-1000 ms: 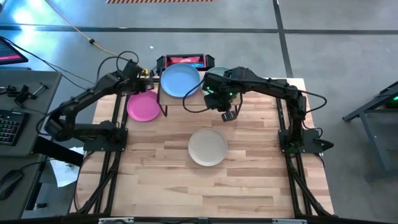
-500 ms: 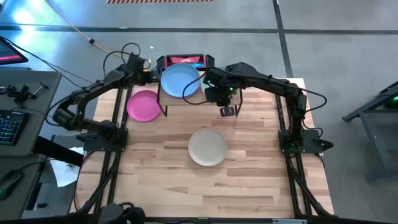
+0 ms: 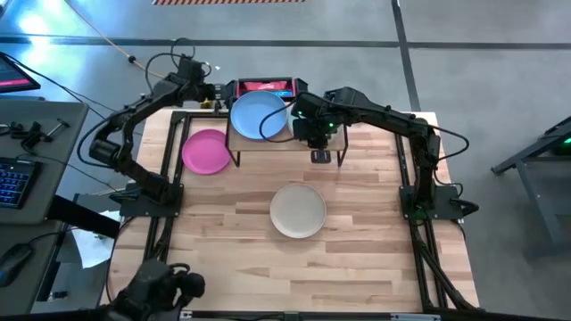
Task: Place and stack plates onto a shelf
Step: Stack the pink plate on top of the blue stacked plates on the shelf
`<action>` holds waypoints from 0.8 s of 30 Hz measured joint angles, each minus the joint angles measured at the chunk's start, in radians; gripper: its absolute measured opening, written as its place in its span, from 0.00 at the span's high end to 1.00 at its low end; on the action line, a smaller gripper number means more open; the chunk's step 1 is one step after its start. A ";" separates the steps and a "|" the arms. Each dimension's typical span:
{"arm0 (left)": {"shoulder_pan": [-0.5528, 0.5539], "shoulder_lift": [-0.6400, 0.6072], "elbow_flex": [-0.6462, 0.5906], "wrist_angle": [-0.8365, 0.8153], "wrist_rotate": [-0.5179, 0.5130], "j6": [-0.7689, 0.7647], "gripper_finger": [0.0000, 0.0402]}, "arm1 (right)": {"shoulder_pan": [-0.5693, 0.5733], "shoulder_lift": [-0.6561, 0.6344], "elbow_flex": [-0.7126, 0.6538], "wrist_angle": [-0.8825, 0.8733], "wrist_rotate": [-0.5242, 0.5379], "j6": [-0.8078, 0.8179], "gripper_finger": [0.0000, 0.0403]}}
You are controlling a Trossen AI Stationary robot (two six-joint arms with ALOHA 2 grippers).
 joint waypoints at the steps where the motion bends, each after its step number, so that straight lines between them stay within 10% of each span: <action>1: 0.006 0.002 0.006 -0.021 0.000 0.028 0.83 | -0.001 0.000 0.000 0.000 0.000 0.007 0.86; 24: 0.005 0.001 0.010 -0.144 -0.035 0.591 0.83 | -0.002 0.000 0.000 0.069 0.028 0.023 0.86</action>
